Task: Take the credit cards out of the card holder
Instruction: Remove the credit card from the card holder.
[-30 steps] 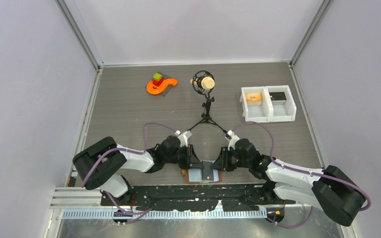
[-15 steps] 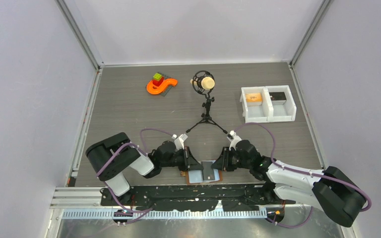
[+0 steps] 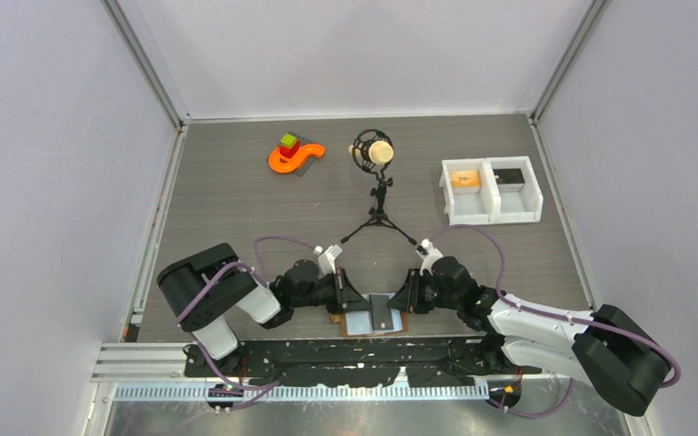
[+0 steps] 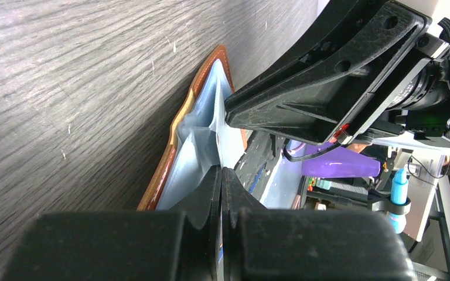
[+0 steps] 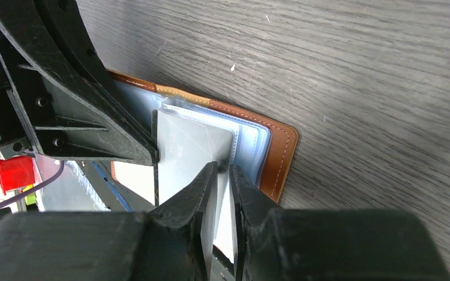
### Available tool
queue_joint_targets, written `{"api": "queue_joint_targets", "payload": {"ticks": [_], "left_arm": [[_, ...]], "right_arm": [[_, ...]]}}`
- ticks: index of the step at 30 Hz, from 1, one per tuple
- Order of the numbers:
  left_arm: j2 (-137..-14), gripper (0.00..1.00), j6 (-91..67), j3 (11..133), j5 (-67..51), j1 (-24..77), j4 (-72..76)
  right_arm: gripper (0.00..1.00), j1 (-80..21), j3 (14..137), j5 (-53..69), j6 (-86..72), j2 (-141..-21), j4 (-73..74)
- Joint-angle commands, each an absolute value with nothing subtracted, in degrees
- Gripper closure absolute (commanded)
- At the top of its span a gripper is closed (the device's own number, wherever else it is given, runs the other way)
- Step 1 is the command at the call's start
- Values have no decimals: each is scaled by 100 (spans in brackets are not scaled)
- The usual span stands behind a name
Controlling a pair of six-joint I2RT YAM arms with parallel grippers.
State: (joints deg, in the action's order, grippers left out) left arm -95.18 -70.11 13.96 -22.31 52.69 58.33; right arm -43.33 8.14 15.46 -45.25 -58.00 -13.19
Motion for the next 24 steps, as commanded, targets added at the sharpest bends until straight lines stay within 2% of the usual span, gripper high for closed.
{"api": "queue_joint_targets", "payload": {"ticks": [1, 10, 21, 24], "left_arm": [[-9486, 100, -7004, 1301, -2226, 5214, 6397], [-9264, 100, -6841, 1284, -2246, 5087, 5761], [-7883, 100, -6125, 1610, -1956, 5043, 3220], [-7655, 100, -6068, 1643, -1924, 5036, 2941]], "right_arm": [[78, -4359, 699, 1147, -4441, -5837, -920], [78, -4359, 699, 1032, -4378, -5886, -869], [79, -4357, 776, 925, -4265, -5835, -721], [78, -4359, 816, 932, -4234, -5838, -704]]}}
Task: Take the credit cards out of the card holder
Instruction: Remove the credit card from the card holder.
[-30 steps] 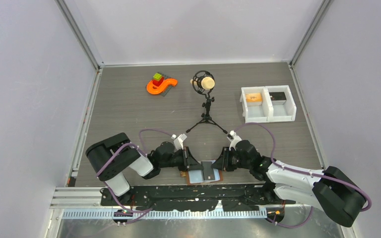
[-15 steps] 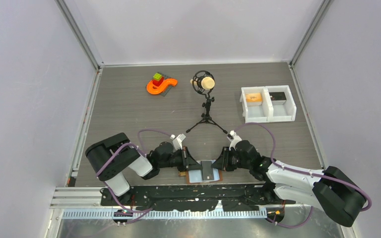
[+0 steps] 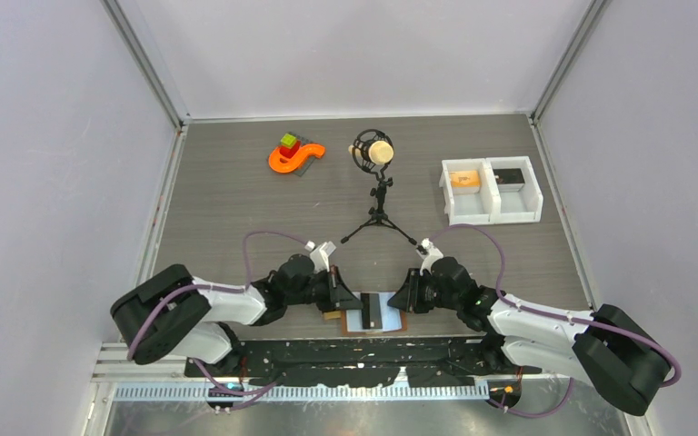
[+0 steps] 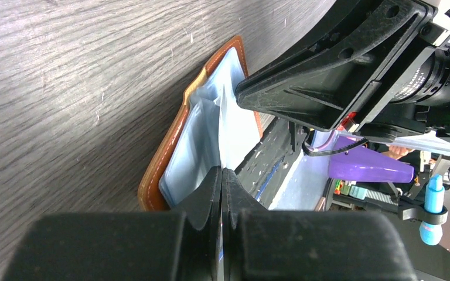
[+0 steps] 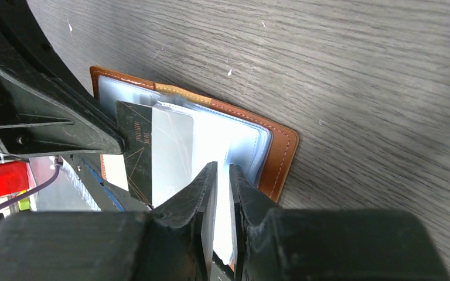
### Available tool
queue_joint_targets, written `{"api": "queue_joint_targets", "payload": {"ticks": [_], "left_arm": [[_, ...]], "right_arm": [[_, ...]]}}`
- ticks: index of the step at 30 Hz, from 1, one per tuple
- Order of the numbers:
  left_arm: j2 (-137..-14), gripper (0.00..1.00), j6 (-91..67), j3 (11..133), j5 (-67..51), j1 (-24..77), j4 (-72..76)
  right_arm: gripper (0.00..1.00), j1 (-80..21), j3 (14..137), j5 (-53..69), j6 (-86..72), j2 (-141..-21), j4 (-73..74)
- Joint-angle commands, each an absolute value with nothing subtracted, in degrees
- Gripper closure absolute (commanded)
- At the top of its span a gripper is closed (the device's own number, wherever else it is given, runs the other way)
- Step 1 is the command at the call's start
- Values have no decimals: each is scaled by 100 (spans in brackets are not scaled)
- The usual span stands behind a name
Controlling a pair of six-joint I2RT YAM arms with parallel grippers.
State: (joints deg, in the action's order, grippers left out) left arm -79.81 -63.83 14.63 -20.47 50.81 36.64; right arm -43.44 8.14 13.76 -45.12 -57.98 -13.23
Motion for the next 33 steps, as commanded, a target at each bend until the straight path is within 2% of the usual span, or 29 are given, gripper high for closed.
{"api": "queue_joint_targets", "payload": {"ticks": [1, 6, 11, 18, 25, 33], "left_arm": [[-7608, 100, -6065, 1650, -1929, 5036, 2910], [-7405, 100, -5929, 1792, -1993, 5036, 2529], [-6652, 100, -5361, 2126, -1652, 5015, 919], [-5528, 100, -4529, 2660, -1236, 4962, -810], [-4989, 100, -3864, 2954, -2291, 4958, -1171], [-4764, 100, -3763, 2957, -3108, 4957, -1007]], "right_arm": [[79, -4359, 825, 941, -4218, -5832, -692], [79, -4359, 956, 923, -4159, -5664, -506], [78, -4358, 1216, 951, -3957, -5367, -173], [70, -4355, 1967, 1374, -2878, -4898, 378], [59, -4359, 2693, 2652, -1875, -4486, 225], [52, -4359, 3181, 3620, -1395, -4956, 256]]}}
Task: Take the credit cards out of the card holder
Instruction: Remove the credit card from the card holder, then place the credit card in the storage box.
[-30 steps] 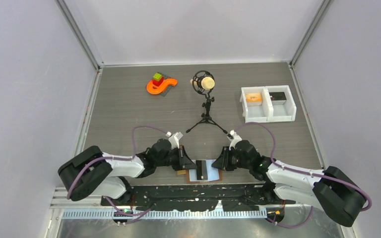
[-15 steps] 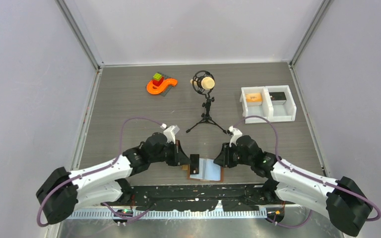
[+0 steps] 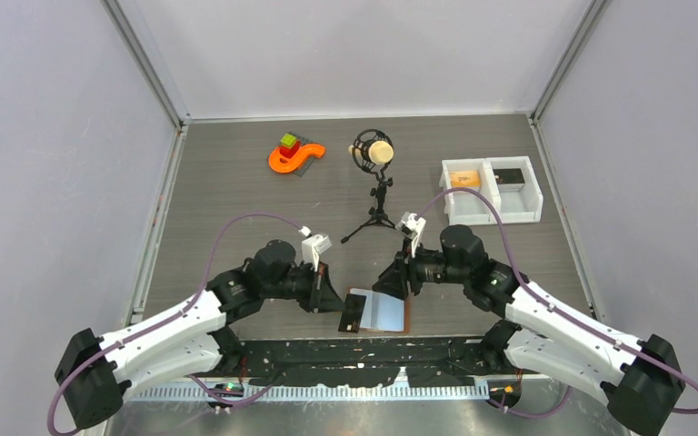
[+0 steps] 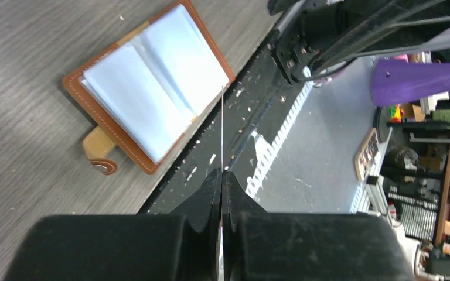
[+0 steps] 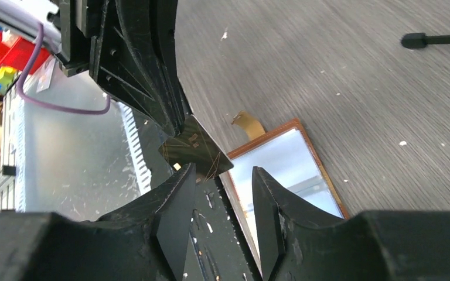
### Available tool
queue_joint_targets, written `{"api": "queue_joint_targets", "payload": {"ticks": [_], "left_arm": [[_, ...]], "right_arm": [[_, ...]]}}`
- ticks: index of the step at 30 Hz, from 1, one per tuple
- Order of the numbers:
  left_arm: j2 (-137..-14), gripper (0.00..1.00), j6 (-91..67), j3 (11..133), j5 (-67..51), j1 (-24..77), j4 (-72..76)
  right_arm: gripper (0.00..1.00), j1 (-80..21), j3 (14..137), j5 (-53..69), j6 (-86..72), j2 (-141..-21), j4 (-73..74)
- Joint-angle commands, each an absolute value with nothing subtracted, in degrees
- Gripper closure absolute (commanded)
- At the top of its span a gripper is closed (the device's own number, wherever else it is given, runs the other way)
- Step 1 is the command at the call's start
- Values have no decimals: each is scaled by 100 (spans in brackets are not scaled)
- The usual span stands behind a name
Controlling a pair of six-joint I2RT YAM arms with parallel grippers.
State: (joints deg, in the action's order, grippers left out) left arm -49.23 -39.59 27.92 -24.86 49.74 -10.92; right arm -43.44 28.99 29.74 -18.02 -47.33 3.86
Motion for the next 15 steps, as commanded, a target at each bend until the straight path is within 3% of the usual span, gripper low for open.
{"api": "queue_joint_targets", "payload": {"ticks": [1, 7, 15], "left_arm": [[-4742, 100, -3787, 2934, -3155, 4957, -938], [-4738, 100, -3883, 2865, -3417, 4957, -580], [-4806, 100, -3946, 2822, -3523, 4957, -327]], "right_arm": [[51, -4359, 3206, 3704, -1388, -5069, 242], [43, -4359, 3203, 4168, -1415, -5493, 29], [44, -4359, 3181, 4478, -1497, -5797, -247]]}}
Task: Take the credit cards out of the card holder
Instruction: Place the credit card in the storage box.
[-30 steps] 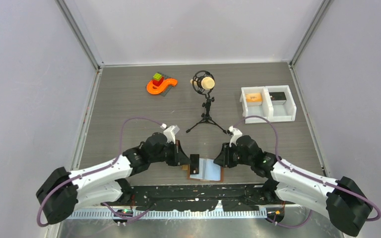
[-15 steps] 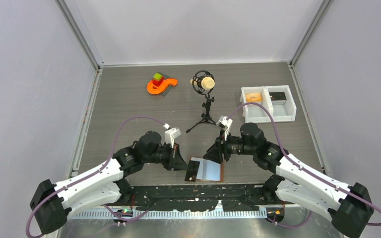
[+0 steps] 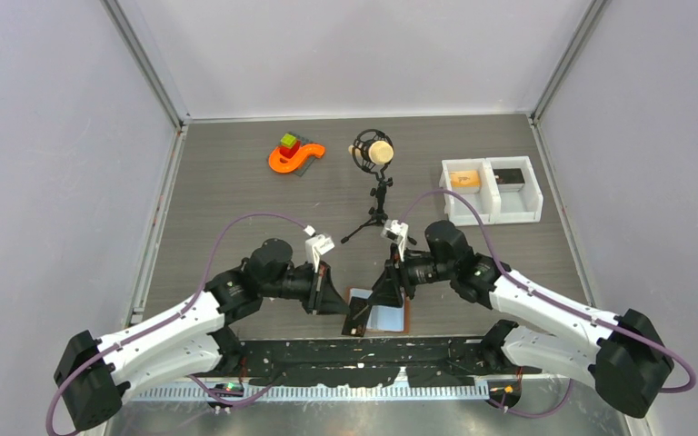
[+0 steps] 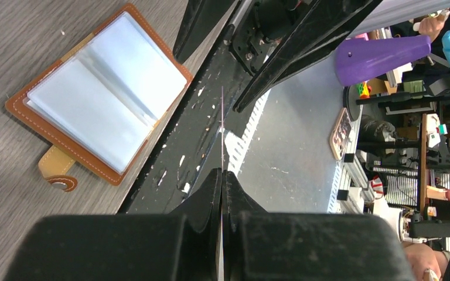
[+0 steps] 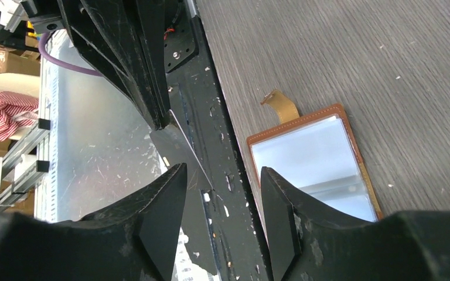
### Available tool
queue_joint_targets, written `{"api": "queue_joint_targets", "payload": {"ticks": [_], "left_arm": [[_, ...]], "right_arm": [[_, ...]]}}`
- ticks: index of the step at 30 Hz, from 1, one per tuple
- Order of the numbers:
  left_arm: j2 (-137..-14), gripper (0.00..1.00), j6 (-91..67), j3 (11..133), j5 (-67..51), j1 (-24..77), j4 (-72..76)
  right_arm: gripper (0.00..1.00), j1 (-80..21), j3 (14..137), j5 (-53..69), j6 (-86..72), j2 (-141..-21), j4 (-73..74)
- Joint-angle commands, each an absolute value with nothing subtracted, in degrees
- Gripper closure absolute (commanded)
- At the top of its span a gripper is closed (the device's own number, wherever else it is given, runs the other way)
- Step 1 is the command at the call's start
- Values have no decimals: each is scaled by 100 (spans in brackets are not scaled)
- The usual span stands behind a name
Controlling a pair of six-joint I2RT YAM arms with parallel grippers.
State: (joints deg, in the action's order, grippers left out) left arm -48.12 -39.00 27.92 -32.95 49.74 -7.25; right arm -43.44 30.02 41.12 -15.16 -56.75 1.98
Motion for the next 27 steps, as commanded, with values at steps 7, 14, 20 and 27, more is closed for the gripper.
{"api": "queue_joint_targets", "payload": {"ticks": [7, 14, 20, 27], "left_arm": [[-4816, 100, -3977, 2791, -3507, 4957, -273], [-4713, 89, -3818, 2857, -2990, 4958, -778], [-4430, 34, -3494, 3185, -2145, 4957, -1612], [-3859, 0, -3061, 3640, -906, 4957, -2674]], "right_arm": [[61, -4357, 3114, 4642, -1613, -5873, -395], [95, -4357, 3048, 4488, -2027, -5520, -736], [95, -4336, 3087, 4126, -2240, -5138, -404], [95, -3757, 3273, 3357, -2279, -4603, 986]]}}
